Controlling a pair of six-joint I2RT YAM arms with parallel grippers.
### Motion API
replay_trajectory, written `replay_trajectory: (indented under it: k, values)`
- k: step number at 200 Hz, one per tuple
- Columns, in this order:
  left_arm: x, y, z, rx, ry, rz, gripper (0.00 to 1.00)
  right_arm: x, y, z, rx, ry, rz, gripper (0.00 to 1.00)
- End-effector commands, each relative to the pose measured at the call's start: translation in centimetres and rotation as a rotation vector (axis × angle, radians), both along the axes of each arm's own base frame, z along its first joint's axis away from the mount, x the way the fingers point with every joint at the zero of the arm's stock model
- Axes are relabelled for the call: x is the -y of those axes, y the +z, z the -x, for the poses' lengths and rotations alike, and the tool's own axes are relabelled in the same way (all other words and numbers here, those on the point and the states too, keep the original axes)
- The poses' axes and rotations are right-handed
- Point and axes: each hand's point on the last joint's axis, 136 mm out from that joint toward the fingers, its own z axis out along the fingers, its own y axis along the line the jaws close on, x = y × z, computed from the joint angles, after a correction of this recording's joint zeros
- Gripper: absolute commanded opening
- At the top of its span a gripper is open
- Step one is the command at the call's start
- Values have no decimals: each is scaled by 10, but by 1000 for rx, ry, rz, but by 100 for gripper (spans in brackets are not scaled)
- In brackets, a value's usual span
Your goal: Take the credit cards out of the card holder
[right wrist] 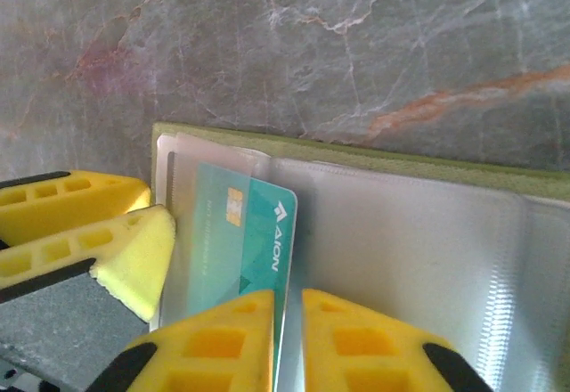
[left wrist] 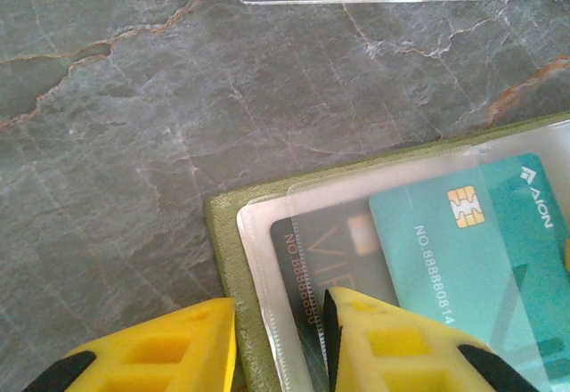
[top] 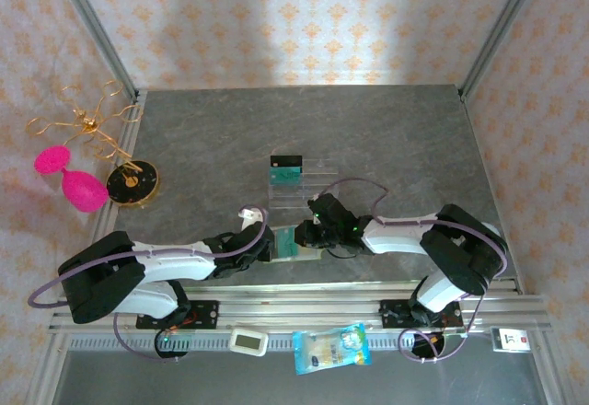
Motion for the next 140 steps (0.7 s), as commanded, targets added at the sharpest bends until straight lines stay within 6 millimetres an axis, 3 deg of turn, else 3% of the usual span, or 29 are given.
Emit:
replay_trajectory:
  k: [1, 40, 78, 102, 140]
  values:
    - [13, -11, 13, -61, -63, 42, 30, -3, 7, 0, 28, 30, -21, 26]
    - [17, -13, 12, -68, -75, 39, 29, -11, 4, 3, 9, 67, -42, 28]
    - [20, -16, 13, -81, -89, 34, 26, -15, 2, 3, 3, 76, -46, 14]
    - [18, -15, 13, -76, -85, 30, 25, -4, 2, 0, 17, 45, -19, 0]
    - [18, -12, 11, -65, -83, 31, 25, 32, 10, -6, 64, -18, 6, 0]
